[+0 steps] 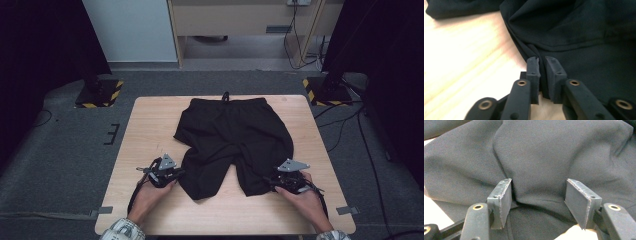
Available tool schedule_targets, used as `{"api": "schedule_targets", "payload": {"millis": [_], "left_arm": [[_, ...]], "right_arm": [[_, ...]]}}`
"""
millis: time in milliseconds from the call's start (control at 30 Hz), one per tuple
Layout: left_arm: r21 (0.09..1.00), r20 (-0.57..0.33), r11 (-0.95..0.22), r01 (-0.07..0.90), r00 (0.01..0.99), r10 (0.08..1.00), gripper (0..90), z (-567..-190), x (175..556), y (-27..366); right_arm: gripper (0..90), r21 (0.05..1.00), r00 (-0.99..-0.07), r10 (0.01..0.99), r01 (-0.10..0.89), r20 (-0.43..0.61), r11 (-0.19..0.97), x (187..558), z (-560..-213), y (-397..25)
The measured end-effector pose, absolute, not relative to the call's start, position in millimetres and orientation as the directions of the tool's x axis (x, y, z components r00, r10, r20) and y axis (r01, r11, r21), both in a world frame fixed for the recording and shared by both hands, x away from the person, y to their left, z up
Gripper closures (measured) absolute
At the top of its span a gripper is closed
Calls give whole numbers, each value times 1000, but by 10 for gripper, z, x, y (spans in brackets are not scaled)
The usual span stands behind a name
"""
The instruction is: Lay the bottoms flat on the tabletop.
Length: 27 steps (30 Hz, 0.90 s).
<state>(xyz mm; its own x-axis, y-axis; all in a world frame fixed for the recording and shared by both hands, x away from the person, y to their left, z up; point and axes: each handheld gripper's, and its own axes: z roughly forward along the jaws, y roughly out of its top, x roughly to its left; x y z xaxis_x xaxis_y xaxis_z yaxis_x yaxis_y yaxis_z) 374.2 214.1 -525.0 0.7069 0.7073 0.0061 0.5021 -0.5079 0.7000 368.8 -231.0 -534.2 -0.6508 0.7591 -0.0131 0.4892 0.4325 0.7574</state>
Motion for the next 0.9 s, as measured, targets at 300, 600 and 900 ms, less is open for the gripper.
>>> {"api": "schedule_targets", "payload": {"millis": [300,600,900], "left_arm": [[637,32,-568,521,718,695,848,-5171,3421,2207],[611,93,-582,537,681,727,695,-5112,3092,2340],[732,110,-489,475,625,773,307,-5067,3458,2292]], "right_arm": [[385,759,-654,756,484,-17,436,3686,-5346,-2313],[385,759,-655,756,481,-22,439,3685,-5344,-2311],[476,756,-658,752,475,-34,451,3688,-5336,-2319]]}}
